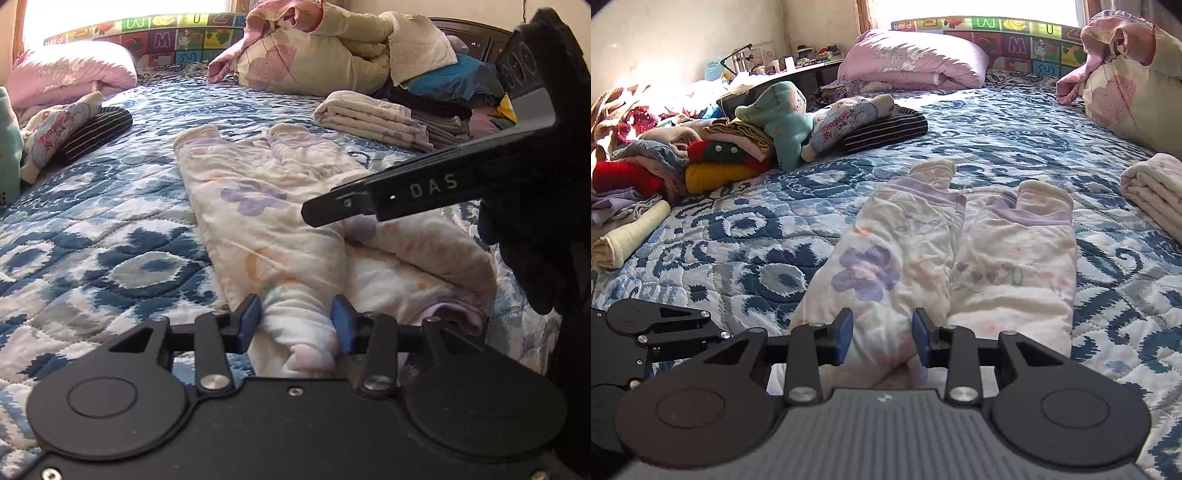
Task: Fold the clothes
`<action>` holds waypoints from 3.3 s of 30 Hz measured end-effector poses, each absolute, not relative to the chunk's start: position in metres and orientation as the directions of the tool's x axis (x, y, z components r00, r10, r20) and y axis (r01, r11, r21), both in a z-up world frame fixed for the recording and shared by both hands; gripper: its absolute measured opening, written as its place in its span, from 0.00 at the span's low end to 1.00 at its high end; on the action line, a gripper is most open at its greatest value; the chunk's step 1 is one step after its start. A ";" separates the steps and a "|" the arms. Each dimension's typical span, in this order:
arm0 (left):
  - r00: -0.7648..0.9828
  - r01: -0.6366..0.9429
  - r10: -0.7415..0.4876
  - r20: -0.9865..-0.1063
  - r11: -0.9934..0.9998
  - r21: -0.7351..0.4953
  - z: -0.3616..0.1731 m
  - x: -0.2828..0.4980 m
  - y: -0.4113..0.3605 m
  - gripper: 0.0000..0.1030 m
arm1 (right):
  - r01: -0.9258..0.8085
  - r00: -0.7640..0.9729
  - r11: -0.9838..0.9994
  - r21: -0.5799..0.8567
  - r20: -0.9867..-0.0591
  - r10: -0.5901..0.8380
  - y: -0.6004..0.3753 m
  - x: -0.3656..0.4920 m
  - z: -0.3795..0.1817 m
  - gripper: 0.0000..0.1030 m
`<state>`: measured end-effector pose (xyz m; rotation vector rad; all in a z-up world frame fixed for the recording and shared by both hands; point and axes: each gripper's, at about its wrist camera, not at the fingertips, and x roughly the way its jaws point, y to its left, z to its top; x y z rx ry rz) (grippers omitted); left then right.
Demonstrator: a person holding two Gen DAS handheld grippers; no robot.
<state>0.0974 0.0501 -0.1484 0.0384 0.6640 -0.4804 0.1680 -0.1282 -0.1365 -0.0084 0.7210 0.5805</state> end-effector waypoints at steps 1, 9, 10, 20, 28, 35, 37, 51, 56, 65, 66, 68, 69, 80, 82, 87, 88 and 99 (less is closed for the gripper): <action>0.697 0.439 -0.421 -0.580 0.891 -0.119 -0.140 0.090 0.054 0.48 | -0.510 0.612 0.837 0.200 -0.599 0.516 -0.136 0.158 -0.128 0.35; 0.748 0.455 -0.348 -0.565 0.889 0.056 -0.117 0.062 0.062 0.57 | -0.523 0.709 0.851 0.041 -0.533 0.461 -0.203 0.099 -0.087 0.46; 0.752 0.463 -0.344 -0.562 0.883 0.078 -0.117 0.059 0.063 0.62 | -0.533 0.714 0.846 0.009 -0.533 0.455 -0.210 0.095 -0.083 0.51; 0.815 0.551 -0.243 -0.526 0.603 0.576 -0.149 0.024 0.053 0.75 | -0.658 0.726 0.566 -0.497 -0.617 0.302 -0.214 0.051 -0.108 0.63; 0.853 0.505 -0.285 -0.437 0.237 0.830 -0.208 0.010 0.061 0.75 | -0.688 0.720 0.327 -0.647 -0.665 0.198 -0.199 0.049 -0.179 0.62; 0.856 0.425 -0.405 -0.322 0.194 0.884 -0.219 0.024 0.057 0.75 | -0.619 0.778 0.252 -0.744 -0.539 0.322 -0.183 0.034 -0.199 0.64; 0.850 0.382 -0.441 -0.287 0.143 0.913 -0.223 0.022 0.056 0.75 | -0.579 0.802 0.244 -0.778 -0.490 0.342 -0.184 0.030 -0.200 0.66; 0.821 0.321 -0.526 -0.223 0.102 0.942 -0.226 0.016 0.064 0.74 | -0.489 0.804 0.189 -0.852 -0.356 0.476 -0.196 0.007 -0.199 0.70; 0.809 0.335 -0.538 -0.238 0.088 0.938 -0.230 0.025 0.056 0.70 | -0.500 0.778 0.121 -0.858 -0.383 0.498 -0.195 0.018 -0.213 0.64; 0.822 0.390 -0.461 -0.336 0.025 0.920 -0.225 0.022 0.030 0.34 | -0.596 0.764 0.185 -0.782 -0.480 0.431 -0.180 0.037 -0.203 0.30; 0.822 0.398 -0.456 -0.341 0.033 0.917 -0.220 0.018 0.029 0.33 | -0.599 0.765 0.199 -0.775 -0.482 0.427 -0.179 0.035 -0.197 0.29; 0.807 0.424 -0.464 -0.366 0.025 0.905 -0.208 0.004 0.028 0.33 | -0.617 0.756 0.210 -0.758 -0.497 0.427 -0.179 0.028 -0.182 0.29; 0.796 0.435 -0.471 -0.380 0.010 0.900 -0.202 -0.004 0.028 0.33 | -0.631 0.746 0.211 -0.747 -0.509 0.429 -0.180 0.024 -0.174 0.29; 0.589 0.755 -0.513 -0.625 0.072 0.652 -0.131 -0.035 0.032 0.34 | -0.829 0.543 0.178 -0.530 -0.689 0.479 -0.195 -0.023 -0.105 0.33; 0.535 0.814 -0.534 -0.655 0.117 0.569 -0.114 -0.019 0.036 0.35 | -0.852 0.520 0.245 -0.464 -0.686 0.509 -0.200 -0.008 -0.087 0.34; 0.463 0.885 -0.621 -0.633 0.278 0.374 -0.077 0.033 0.053 0.42 | -0.880 0.464 0.399 -0.256 -0.637 0.615 -0.223 0.054 -0.050 0.35; 0.457 0.890 -0.648 -0.610 0.324 0.322 -0.072 0.047 0.058 0.41 | -0.878 0.459 0.429 -0.210 -0.619 0.637 -0.229 0.069 -0.048 0.35; 0.485 0.654 -0.796 -0.363 0.605 -0.453 -0.112 0.211 0.102 0.41 | -0.597 0.423 0.625 0.502 -0.465 0.778 -0.287 0.235 -0.114 0.31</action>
